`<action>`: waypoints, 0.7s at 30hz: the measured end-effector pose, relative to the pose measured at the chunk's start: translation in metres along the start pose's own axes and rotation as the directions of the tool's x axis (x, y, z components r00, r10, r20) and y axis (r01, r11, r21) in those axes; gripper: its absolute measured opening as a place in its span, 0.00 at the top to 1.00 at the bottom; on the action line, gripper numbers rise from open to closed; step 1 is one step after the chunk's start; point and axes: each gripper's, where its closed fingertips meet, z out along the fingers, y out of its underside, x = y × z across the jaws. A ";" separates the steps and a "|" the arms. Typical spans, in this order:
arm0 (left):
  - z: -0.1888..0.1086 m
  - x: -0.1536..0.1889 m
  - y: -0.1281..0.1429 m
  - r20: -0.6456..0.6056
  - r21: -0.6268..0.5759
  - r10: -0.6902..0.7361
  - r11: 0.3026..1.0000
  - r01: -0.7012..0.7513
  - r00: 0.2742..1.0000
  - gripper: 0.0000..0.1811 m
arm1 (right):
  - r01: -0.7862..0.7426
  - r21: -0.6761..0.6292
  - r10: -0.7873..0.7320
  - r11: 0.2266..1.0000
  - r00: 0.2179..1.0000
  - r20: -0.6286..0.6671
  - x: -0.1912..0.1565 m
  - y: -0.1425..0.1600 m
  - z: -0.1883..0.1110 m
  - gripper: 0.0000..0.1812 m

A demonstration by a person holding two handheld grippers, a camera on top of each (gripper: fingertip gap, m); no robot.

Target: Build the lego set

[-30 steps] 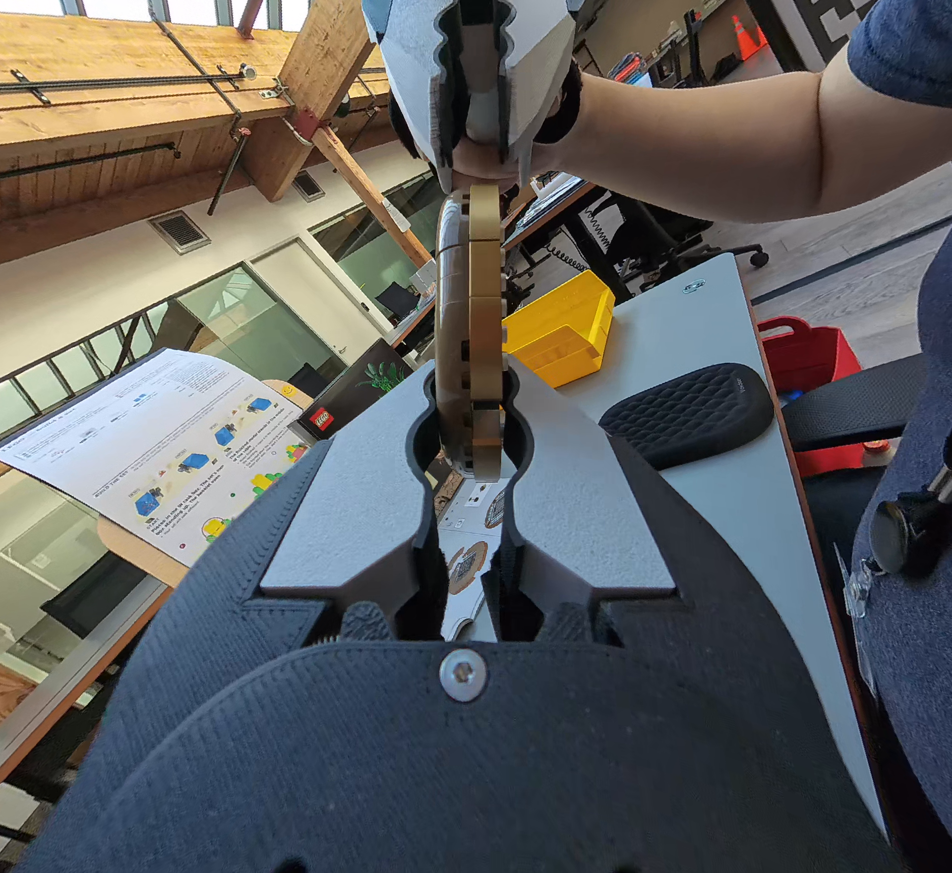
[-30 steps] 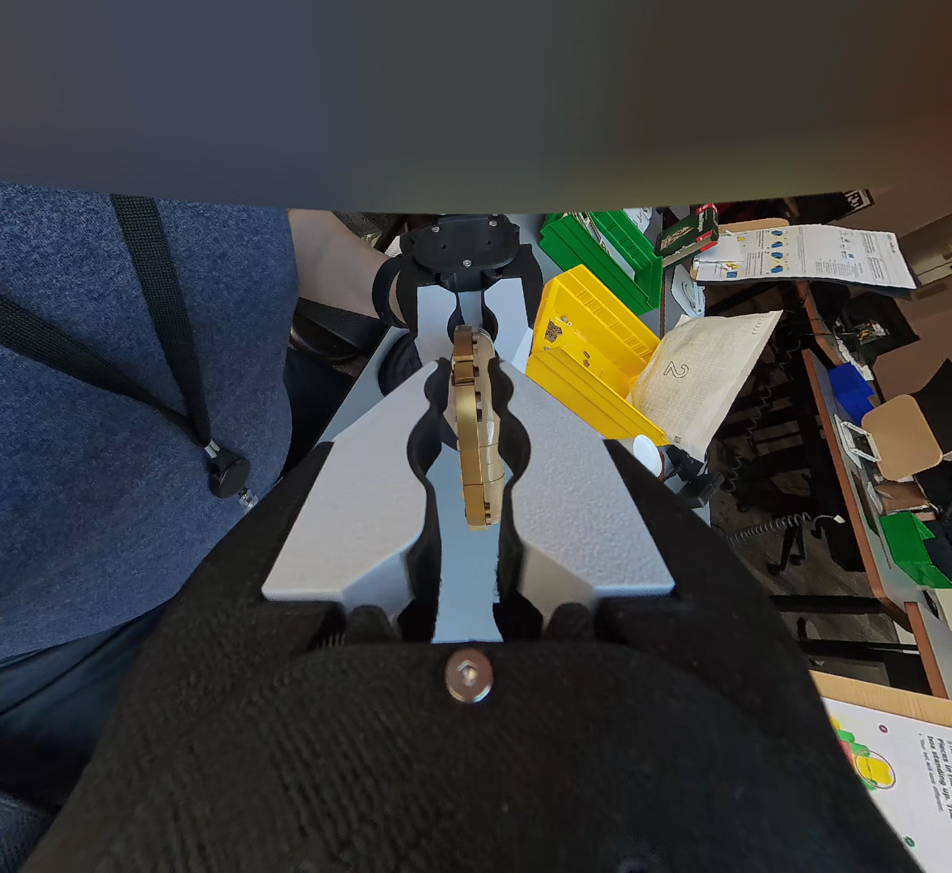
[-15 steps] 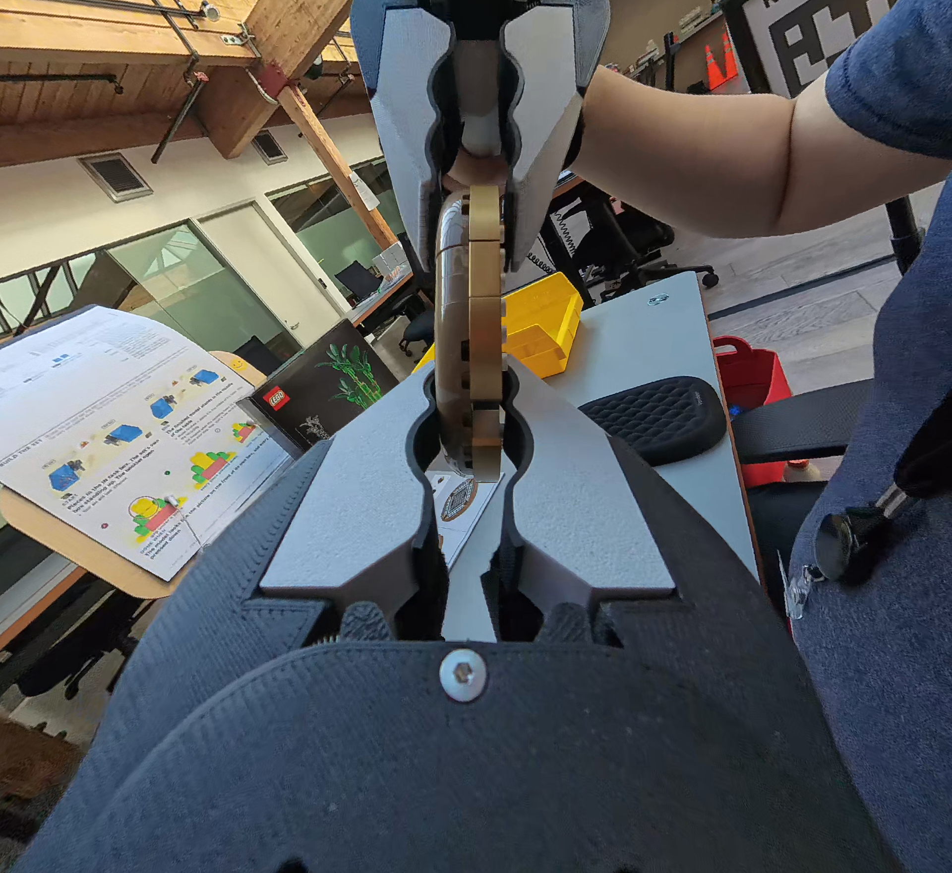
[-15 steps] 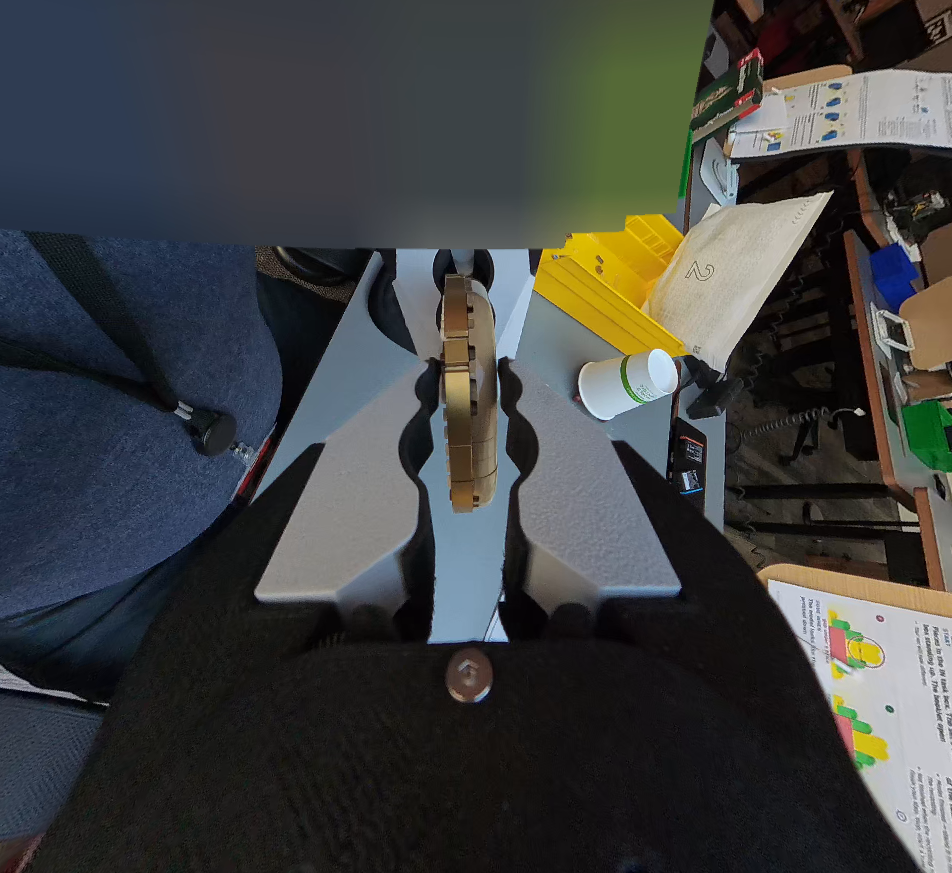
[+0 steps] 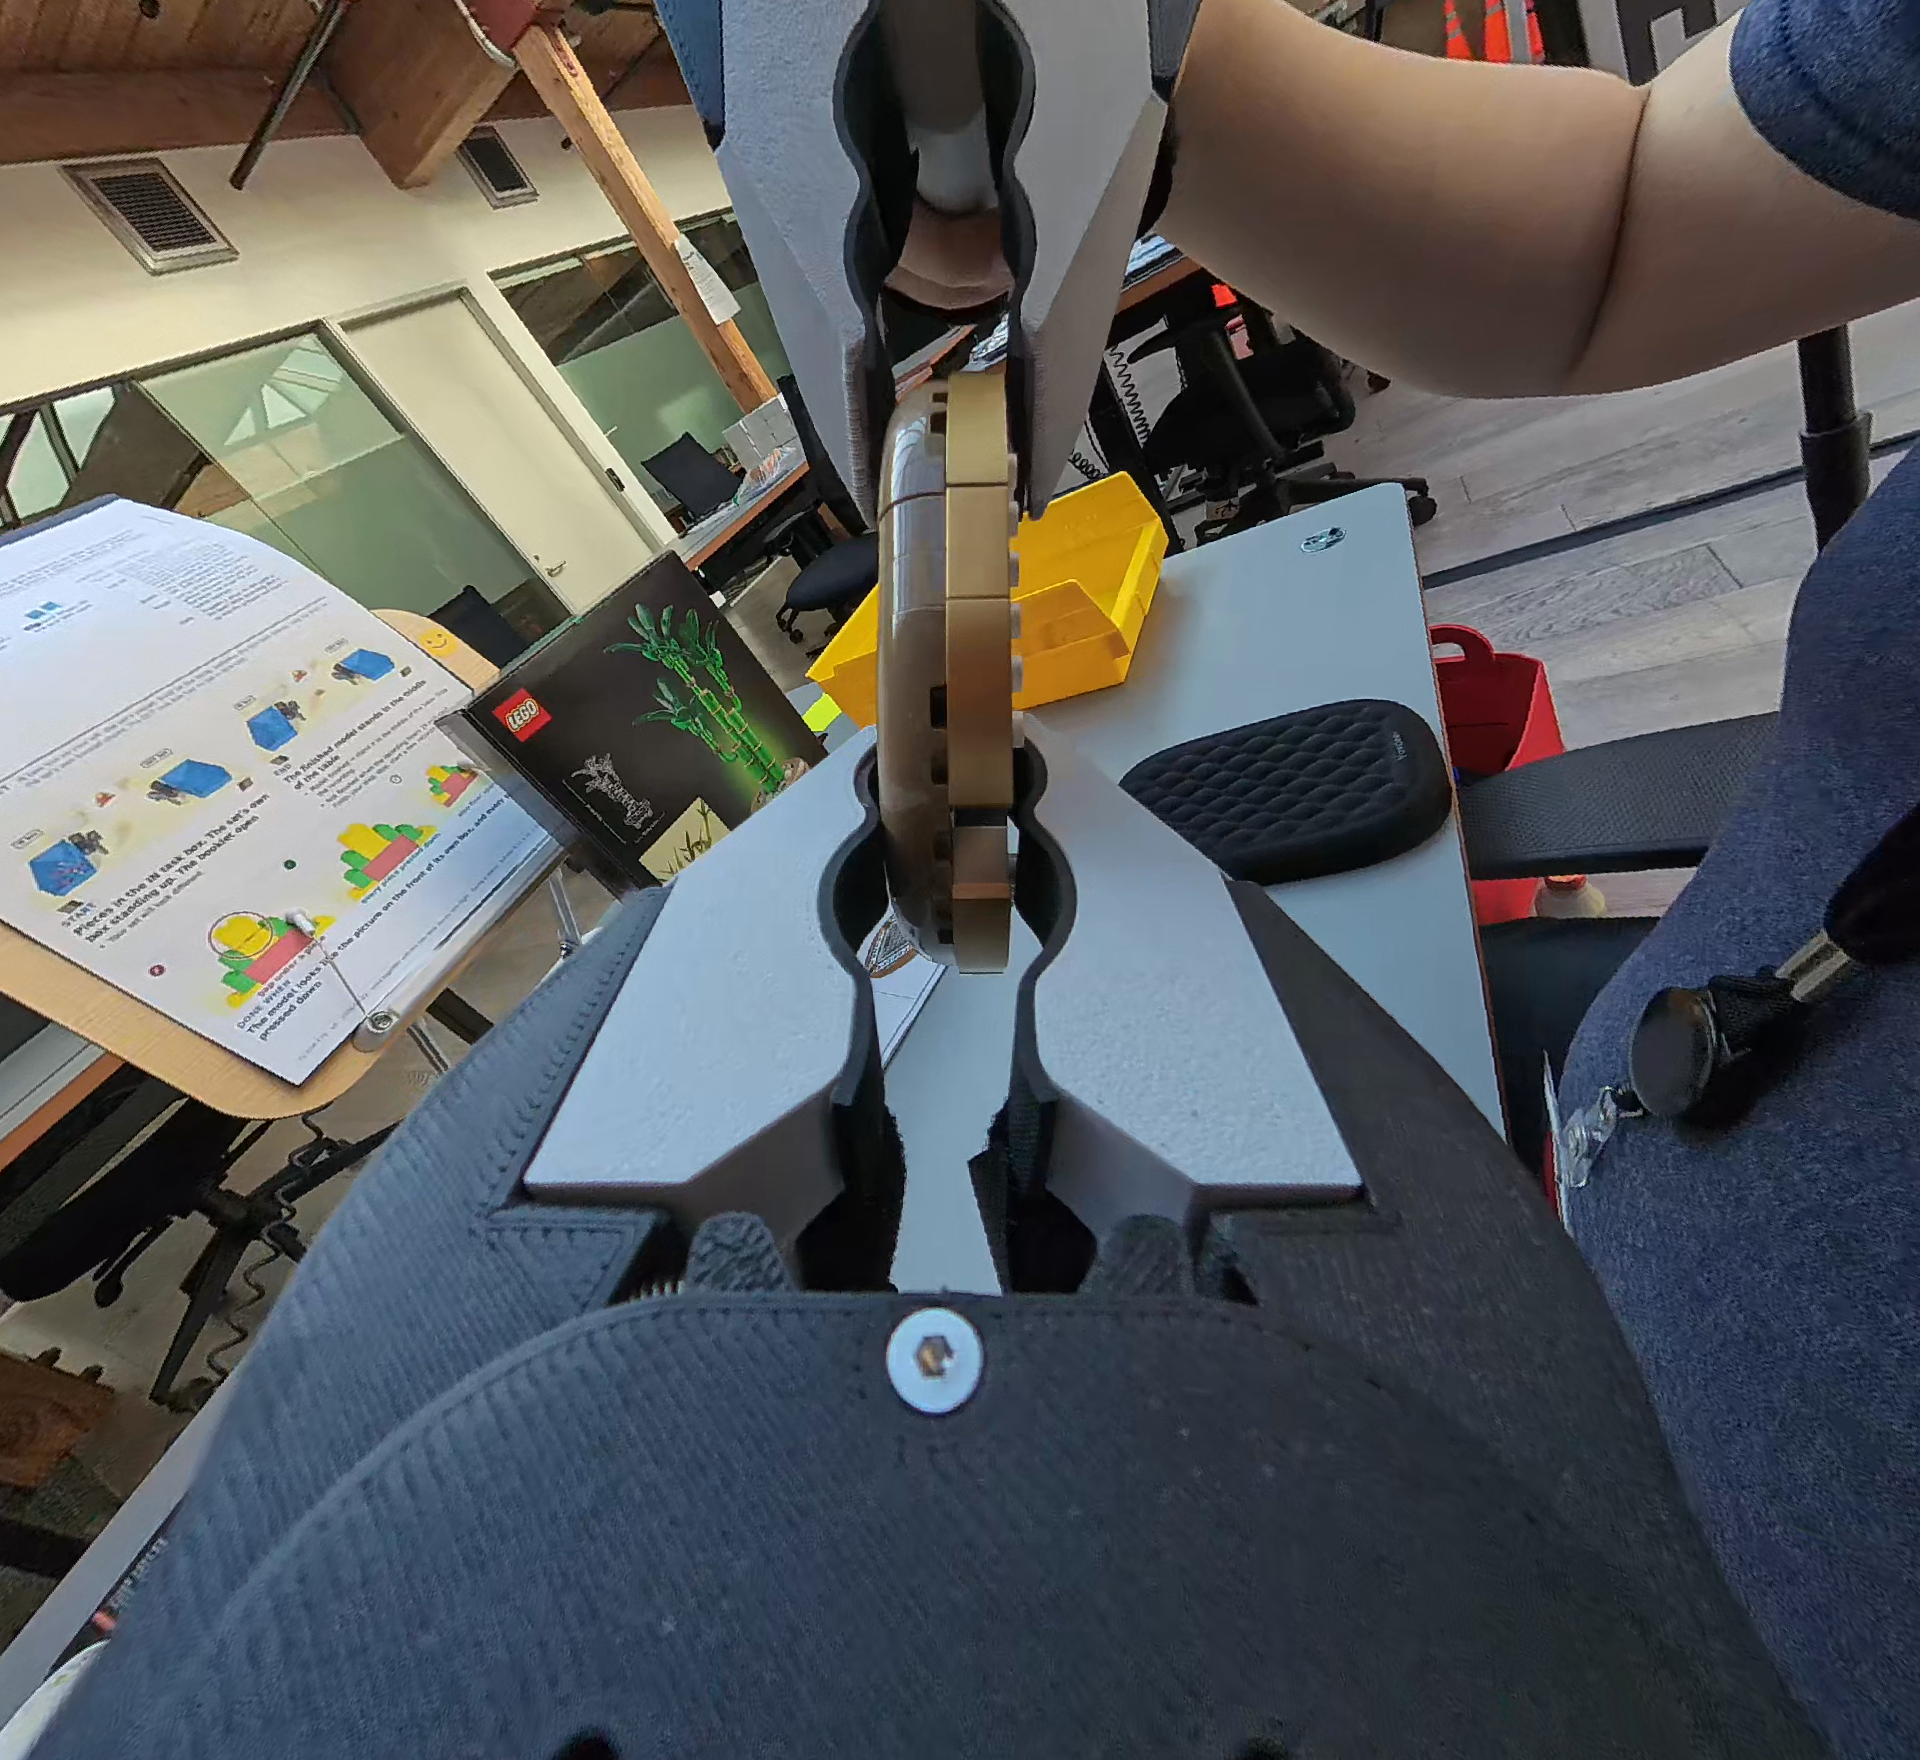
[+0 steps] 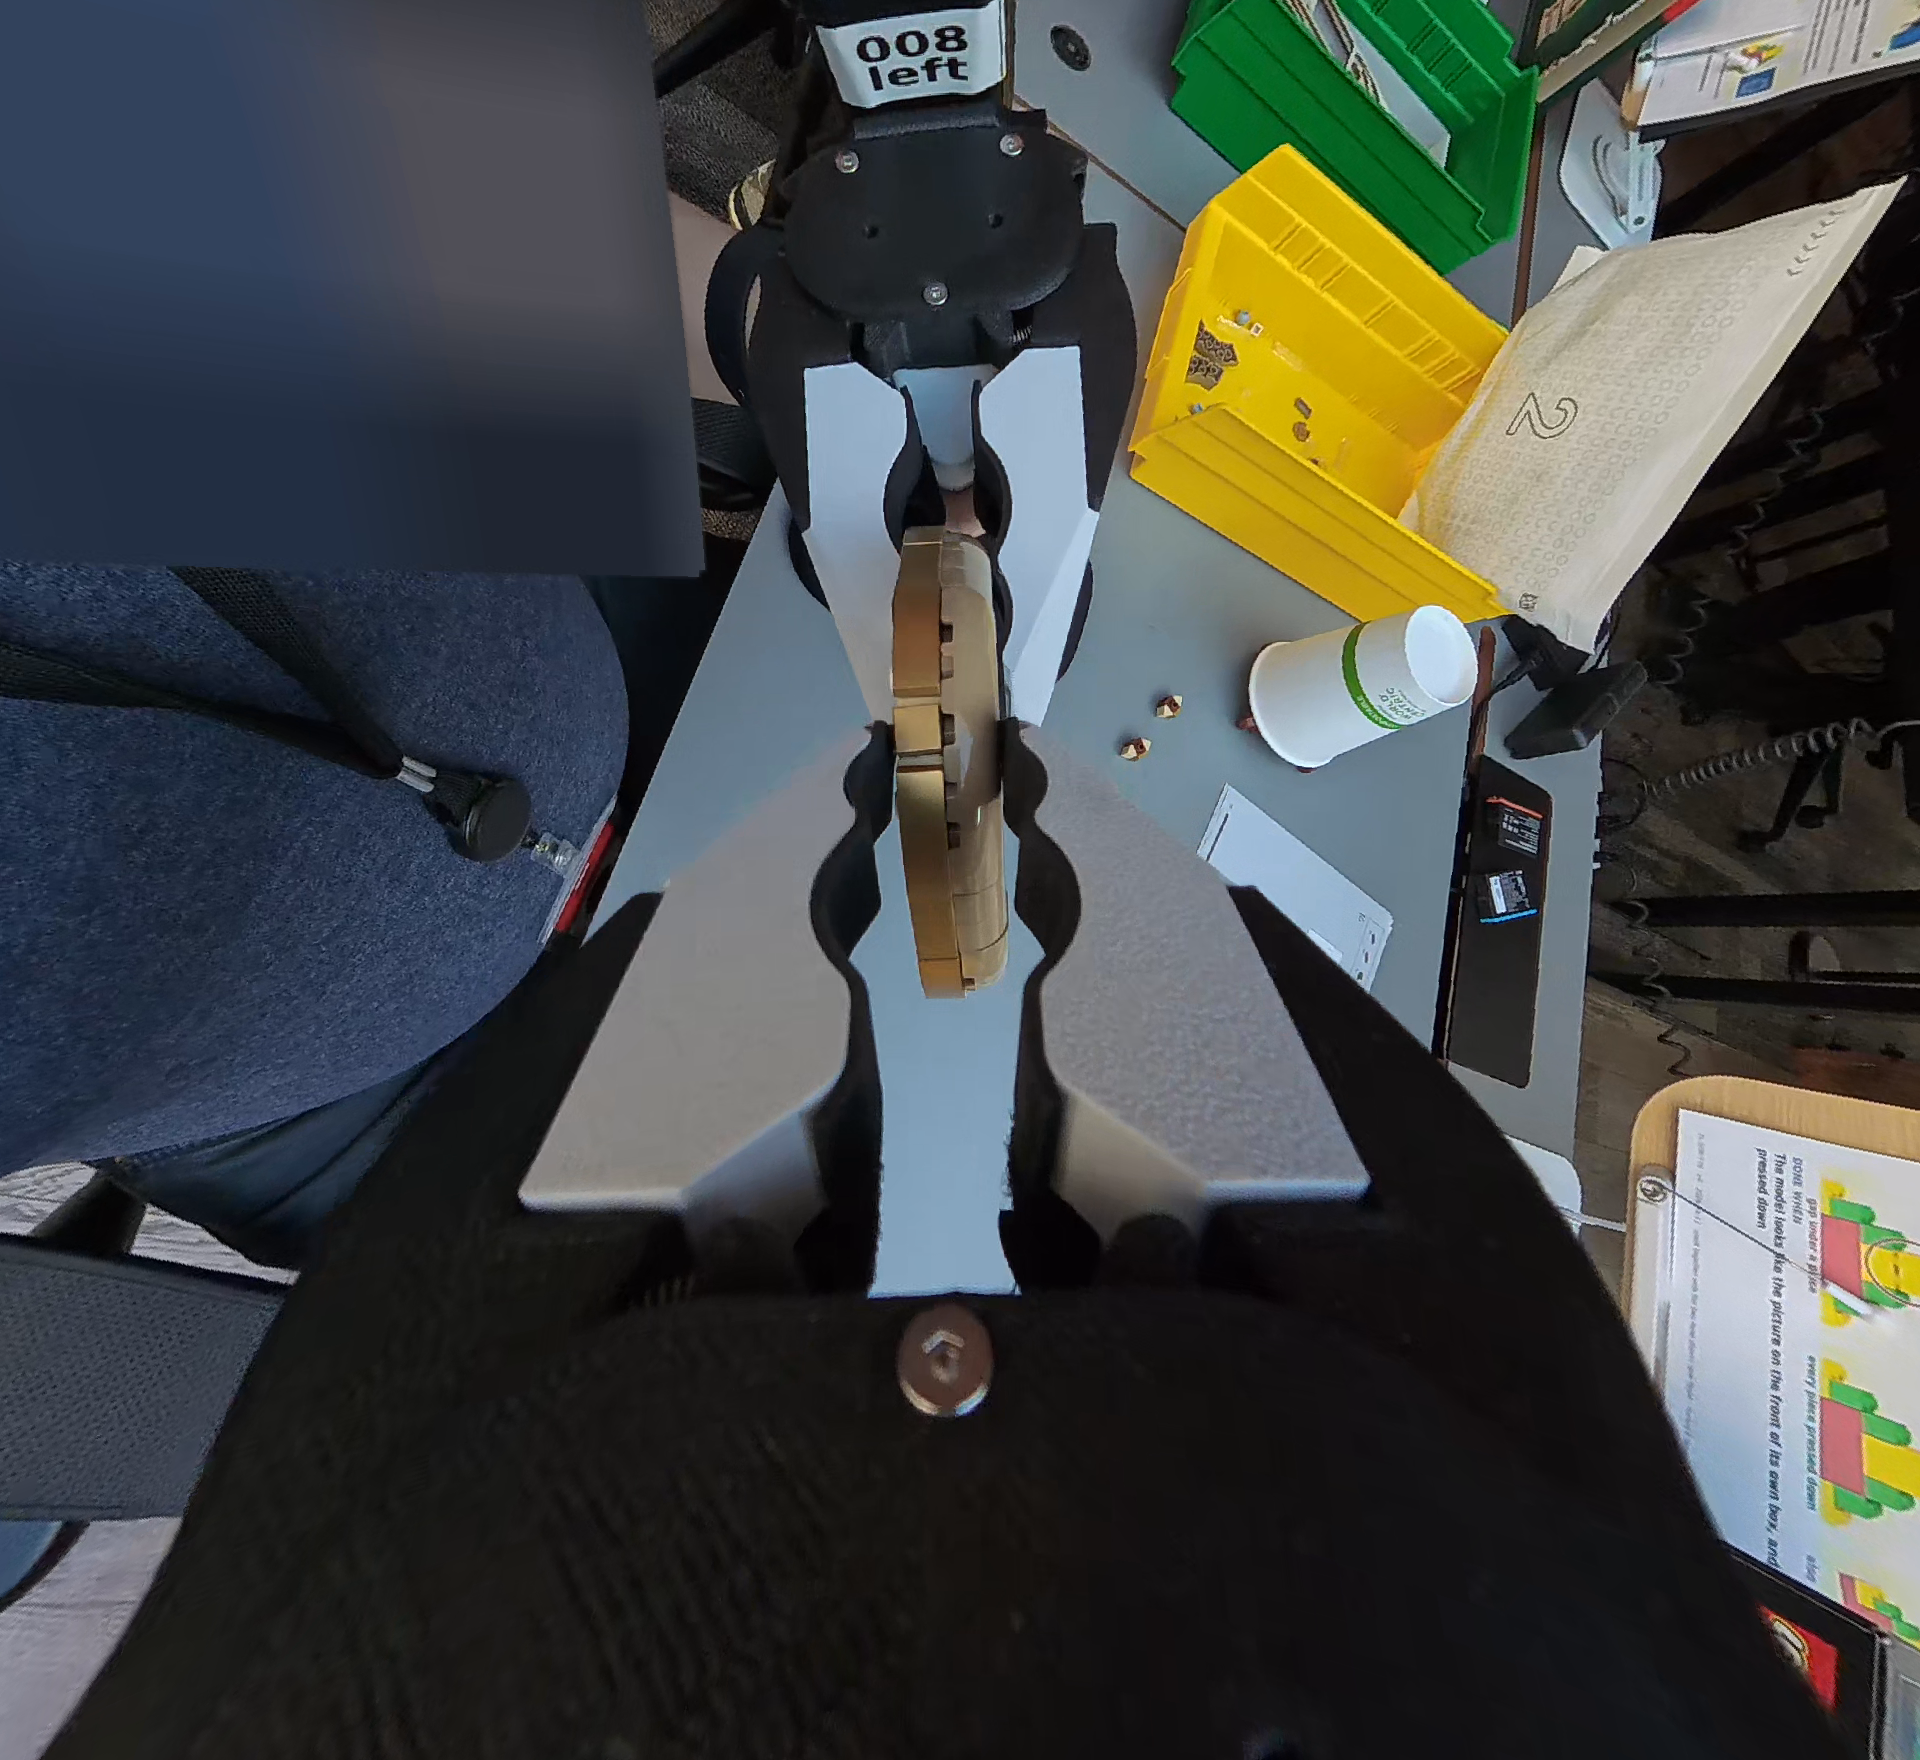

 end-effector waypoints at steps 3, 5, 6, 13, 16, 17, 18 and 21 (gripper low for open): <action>0.002 0.001 0.003 0.001 -0.022 0.007 1.000 -0.007 1.000 0.90 | 0.015 -0.032 -0.015 0.999 1.000 0.004 -0.001 0.005 0.001 0.89; 0.002 0.001 0.004 -0.004 -0.023 0.001 1.000 -0.001 1.000 0.90 | 0.024 -0.035 -0.024 0.999 1.000 0.002 -0.001 0.005 0.001 0.90; 0.002 0.002 0.003 -0.012 -0.020 -0.007 1.000 0.007 1.000 0.91 | 0.022 -0.035 -0.022 0.999 1.000 0.004 -0.001 0.005 0.001 0.90; 0.003 0.006 0.005 -0.053 -0.022 -0.045 0.999 0.044 0.998 0.91 | 0.016 -0.059 -0.016 0.998 1.000 0.004 -0.002 0.008 0.001 0.90; 0.004 0.008 0.008 -0.059 -0.034 -0.052 0.998 0.050 0.997 0.91 | 0.019 -0.072 -0.019 0.997 1.000 0.004 -0.004 0.011 0.003 0.90; 0.005 0.009 0.009 -0.064 -0.039 -0.056 0.998 0.053 0.996 0.91 | 0.011 -0.075 -0.010 0.997 1.000 0.012 -0.004 0.013 0.003 0.90; 0.006 0.009 0.011 -0.065 -0.050 -0.059 0.997 0.056 0.996 0.90 | -0.008 -0.085 0.010 0.996 1.000 0.021 -0.005 0.016 0.004 0.90; 0.008 0.008 0.015 -0.052 -0.071 -0.046 0.997 0.042 0.998 0.91 | -0.021 -0.099 0.023 0.995 0.999 0.025 -0.005 0.020 0.005 0.89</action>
